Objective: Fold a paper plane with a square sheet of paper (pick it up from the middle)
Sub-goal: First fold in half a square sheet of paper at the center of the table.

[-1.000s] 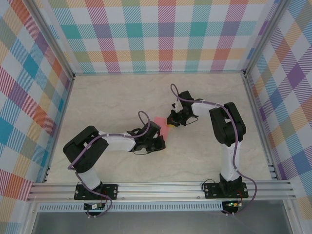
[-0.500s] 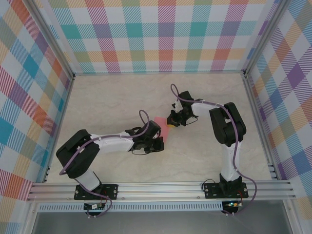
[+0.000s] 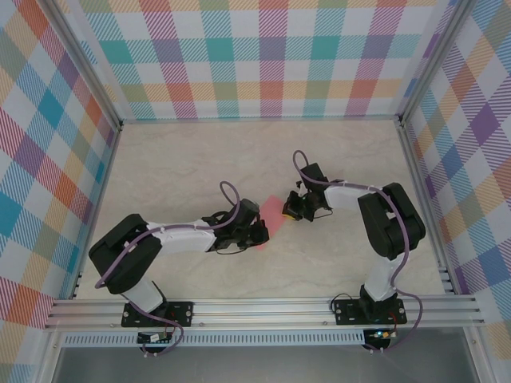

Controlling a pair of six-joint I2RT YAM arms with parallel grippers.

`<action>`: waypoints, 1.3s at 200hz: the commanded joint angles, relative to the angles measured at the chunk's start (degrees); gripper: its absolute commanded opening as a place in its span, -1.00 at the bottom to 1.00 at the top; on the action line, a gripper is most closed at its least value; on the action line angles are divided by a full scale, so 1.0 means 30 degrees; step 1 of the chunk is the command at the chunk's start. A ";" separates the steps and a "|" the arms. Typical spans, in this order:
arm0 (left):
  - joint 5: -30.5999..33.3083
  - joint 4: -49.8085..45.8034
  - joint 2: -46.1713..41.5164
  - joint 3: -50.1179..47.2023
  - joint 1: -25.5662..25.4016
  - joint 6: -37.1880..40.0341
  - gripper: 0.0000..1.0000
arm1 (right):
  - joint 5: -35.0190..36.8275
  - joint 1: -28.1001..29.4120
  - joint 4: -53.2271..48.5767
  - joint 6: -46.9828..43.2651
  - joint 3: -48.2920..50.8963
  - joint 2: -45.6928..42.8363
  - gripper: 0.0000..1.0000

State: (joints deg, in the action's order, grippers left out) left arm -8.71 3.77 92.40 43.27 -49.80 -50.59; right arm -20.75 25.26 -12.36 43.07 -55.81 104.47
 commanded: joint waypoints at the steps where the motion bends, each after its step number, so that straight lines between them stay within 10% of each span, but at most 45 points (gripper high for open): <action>1: -0.0025 0.0573 0.0397 -0.0351 -0.0181 -0.0389 -0.95 | -0.0814 0.0110 0.1234 -0.0626 0.0372 -0.0801 -0.99; 260: -0.0257 0.0753 0.1025 -0.1100 -0.0233 -0.1378 -0.88 | -0.2472 0.2627 -0.0468 -0.3714 0.0444 0.0777 -1.00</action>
State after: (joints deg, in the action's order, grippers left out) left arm -8.23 5.39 93.86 41.06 -49.82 -53.10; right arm -29.41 33.01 -11.49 33.56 -53.39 105.01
